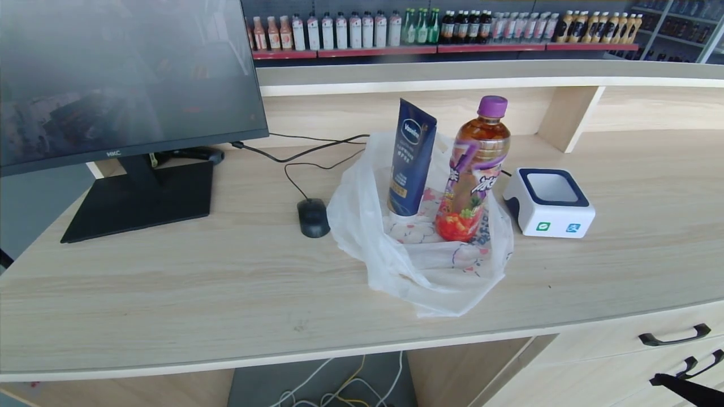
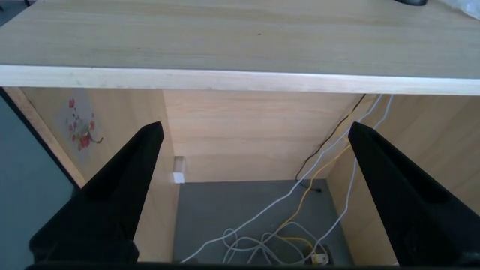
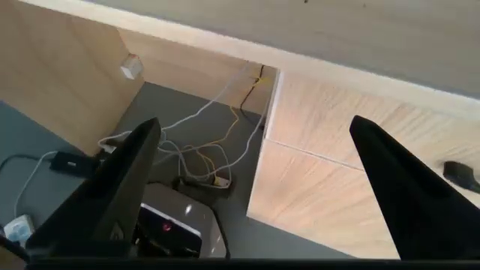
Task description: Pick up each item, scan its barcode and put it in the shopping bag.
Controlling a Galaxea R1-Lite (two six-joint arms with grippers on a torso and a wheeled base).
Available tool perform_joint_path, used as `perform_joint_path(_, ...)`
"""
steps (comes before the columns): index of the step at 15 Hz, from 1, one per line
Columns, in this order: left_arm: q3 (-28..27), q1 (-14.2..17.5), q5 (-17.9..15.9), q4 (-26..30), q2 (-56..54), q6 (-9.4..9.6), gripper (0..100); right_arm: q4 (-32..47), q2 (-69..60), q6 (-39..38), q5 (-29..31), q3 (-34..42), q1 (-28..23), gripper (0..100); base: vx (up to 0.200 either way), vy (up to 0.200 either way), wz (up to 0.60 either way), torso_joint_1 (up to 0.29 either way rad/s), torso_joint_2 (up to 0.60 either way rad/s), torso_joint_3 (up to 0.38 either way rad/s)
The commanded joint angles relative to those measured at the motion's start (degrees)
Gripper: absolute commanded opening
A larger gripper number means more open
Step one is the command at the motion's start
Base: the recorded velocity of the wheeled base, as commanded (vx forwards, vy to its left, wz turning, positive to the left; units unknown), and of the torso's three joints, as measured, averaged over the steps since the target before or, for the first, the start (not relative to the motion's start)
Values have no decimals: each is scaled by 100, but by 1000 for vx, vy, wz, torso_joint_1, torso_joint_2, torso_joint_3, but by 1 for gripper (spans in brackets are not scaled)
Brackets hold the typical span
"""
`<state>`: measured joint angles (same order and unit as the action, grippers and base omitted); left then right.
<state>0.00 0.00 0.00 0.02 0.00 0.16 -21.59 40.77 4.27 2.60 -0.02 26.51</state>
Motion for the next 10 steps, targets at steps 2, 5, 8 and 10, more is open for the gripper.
perform_joint_path(2, 0, 0, 0, -2, 0, 2, 100, 2159, -2363, -216, -93, -6, 337, 100, 0, 0, 0, 0, 0, 0)
perform_joint_path(5, 0, 0, 0, 6, 0, 2, 100, 2159, -2547, -348, -93, -6, 258, 100, 0, 0, 0, 0, 0, 0)
perform_joint_path(8, 0, 0, 0, 6, 0, -7, 100, 2159, -2547, -268, -93, -6, -1447, 100, 0, 0, 0, 0, 0, 0)
perform_joint_path(10, 0, 0, 0, -2, 0, -7, 100, 2159, -2943, -277, -93, -6, -2317, 100, 0, 0, 0, 0, 0, 0)
